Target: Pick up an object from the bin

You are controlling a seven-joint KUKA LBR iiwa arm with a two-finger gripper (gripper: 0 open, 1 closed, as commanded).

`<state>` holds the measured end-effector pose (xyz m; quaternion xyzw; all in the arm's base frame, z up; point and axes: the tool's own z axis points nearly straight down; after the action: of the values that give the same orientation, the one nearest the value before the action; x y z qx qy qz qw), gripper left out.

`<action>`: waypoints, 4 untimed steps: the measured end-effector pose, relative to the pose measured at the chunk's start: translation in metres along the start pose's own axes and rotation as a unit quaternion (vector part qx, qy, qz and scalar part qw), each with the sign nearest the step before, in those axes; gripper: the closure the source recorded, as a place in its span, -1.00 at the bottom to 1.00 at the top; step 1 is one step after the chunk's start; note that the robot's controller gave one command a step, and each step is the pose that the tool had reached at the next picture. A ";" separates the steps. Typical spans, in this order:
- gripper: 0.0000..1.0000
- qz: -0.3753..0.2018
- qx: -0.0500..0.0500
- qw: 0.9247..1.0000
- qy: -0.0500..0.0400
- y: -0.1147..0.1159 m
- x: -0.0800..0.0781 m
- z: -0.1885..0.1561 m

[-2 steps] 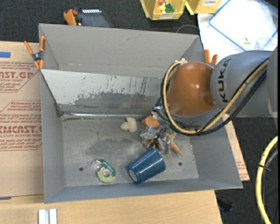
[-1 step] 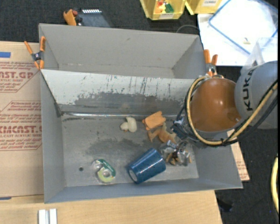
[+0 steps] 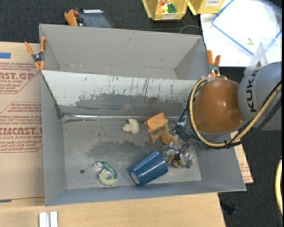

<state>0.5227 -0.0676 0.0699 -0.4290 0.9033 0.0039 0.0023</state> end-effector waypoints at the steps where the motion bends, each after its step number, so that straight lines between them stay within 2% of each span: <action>1: 1.00 0.000 0.000 1.000 0.000 0.000 0.000 0.000; 3: 1.00 0.000 0.000 1.000 0.000 0.000 0.000 0.000; 4: 1.00 0.007 -0.004 1.000 0.001 0.022 0.014 -0.070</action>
Offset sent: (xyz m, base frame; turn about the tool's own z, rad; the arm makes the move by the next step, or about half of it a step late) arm 0.0000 0.0000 0.0000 0.0000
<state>0.4971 -0.0651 0.1395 -0.4228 0.9062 0.0066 -0.0007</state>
